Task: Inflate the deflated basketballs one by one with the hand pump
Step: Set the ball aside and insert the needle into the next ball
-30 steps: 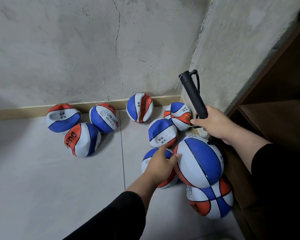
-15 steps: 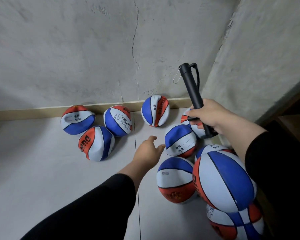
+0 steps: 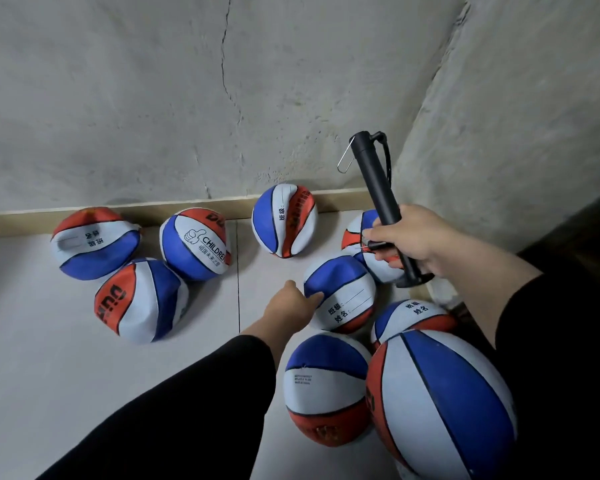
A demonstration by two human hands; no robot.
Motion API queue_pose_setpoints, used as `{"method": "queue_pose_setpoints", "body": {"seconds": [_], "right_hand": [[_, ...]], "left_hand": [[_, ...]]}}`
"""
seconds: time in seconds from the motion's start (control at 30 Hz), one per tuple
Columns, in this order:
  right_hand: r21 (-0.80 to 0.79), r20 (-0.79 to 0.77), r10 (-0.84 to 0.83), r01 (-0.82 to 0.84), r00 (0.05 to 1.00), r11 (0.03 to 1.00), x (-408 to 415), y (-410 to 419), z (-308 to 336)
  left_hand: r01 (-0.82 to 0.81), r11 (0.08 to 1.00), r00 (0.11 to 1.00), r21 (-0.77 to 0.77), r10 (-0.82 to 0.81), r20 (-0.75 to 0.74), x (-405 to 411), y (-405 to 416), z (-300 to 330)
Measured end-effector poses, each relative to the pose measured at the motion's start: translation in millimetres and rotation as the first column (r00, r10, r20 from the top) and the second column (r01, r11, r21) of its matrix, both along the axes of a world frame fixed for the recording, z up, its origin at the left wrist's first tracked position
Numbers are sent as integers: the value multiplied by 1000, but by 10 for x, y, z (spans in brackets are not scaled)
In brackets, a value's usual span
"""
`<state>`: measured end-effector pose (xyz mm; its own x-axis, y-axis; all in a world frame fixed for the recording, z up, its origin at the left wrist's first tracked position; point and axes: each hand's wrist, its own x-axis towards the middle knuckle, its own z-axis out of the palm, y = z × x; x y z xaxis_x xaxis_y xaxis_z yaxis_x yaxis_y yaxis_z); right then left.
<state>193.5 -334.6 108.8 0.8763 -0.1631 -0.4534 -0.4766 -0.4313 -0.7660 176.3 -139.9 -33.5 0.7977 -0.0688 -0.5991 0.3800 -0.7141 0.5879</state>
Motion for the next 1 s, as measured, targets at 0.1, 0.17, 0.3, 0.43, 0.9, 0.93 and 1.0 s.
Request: {"method": "queue_pose_setpoints", "body": {"seconds": [0.1, 0.17, 0.3, 0.43, 0.9, 0.93, 1.0], "right_hand": [[15, 1, -13, 13, 1000, 1000, 1, -99, 8], [40, 23, -37, 36, 999, 999, 7, -152, 13], [55, 22, -42, 40, 999, 998, -6, -217, 15], [64, 34, -58, 56, 998, 996, -8, -251, 89], [65, 175, -45, 34, 983, 997, -119, -90, 601], [87, 197, -55, 38, 979, 995, -139, -45, 658], [160, 243, -86, 48, 966, 986, -198, 82, 805]], "left_hand": [[-60, 997, 996, -43, 57, -64, 14, -104, -135], [-91, 993, 992, -71, 85, -88, 17, -166, -213], [-162, 978, 984, -134, 151, -92, 3, -261, -303], [-246, 952, 969, -183, 236, -72, -31, -276, -298], [-411, 814, 869, -410, 486, 94, -125, 212, 591], [-427, 792, 853, -437, 513, 97, -166, 257, 707], [-458, 742, 822, -489, 564, 87, -250, 344, 935]]}}
